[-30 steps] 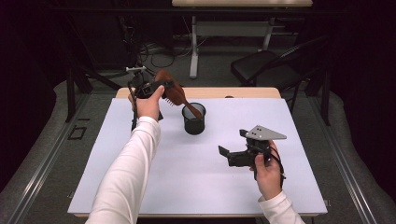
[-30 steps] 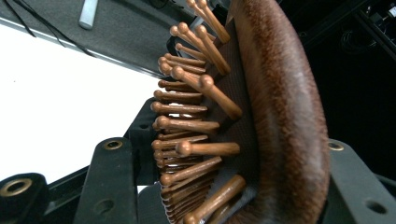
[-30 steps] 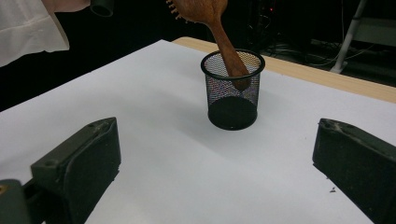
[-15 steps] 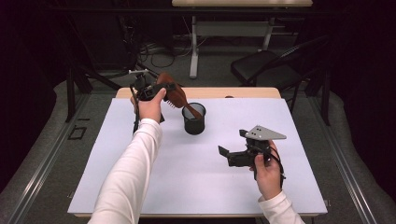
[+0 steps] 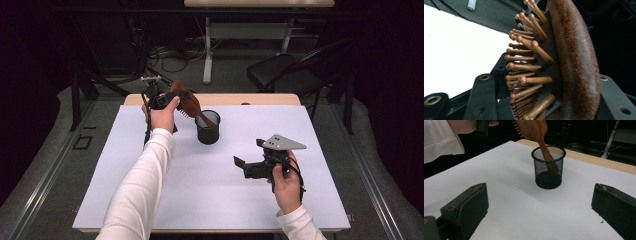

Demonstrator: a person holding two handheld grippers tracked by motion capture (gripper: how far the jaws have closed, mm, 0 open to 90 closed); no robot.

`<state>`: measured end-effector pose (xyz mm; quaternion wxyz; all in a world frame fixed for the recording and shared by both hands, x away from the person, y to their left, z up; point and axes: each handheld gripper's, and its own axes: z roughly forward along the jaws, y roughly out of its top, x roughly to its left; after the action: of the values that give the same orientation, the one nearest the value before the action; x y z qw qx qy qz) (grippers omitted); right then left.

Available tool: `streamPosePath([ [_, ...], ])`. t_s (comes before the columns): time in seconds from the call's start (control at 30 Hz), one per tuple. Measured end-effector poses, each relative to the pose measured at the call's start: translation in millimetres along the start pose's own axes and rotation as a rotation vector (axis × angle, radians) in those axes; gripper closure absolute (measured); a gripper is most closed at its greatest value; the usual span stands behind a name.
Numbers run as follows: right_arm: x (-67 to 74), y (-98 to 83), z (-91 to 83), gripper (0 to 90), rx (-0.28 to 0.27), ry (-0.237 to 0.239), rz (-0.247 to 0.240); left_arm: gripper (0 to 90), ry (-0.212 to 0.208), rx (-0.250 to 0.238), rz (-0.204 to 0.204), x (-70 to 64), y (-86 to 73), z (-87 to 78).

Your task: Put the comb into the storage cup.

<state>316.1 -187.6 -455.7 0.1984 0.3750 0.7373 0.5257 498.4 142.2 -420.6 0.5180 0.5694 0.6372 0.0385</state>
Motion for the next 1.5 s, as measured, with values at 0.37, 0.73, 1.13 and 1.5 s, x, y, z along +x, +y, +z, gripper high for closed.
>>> streamPosePath([
  [0.37,-0.2,-0.1,0.1,0.7,0.000,0.001,0.000,47.5,0.012,0.008,0.006,1.3,-5.7,7.0],
  [0.73,0.1,-0.4,0.6,0.7,0.003,0.003,0.001,47.4,0.020,0.018,0.017,3.0,-11.0,11.6],
  [1.13,-0.5,-0.6,0.6,0.7,0.007,0.001,0.002,47.4,0.025,0.024,0.010,5.3,-14.1,15.6],
  [1.5,-0.9,-0.8,0.9,0.7,0.007,0.002,0.002,47.3,0.024,0.023,0.018,5.6,-15.8,17.3],
])
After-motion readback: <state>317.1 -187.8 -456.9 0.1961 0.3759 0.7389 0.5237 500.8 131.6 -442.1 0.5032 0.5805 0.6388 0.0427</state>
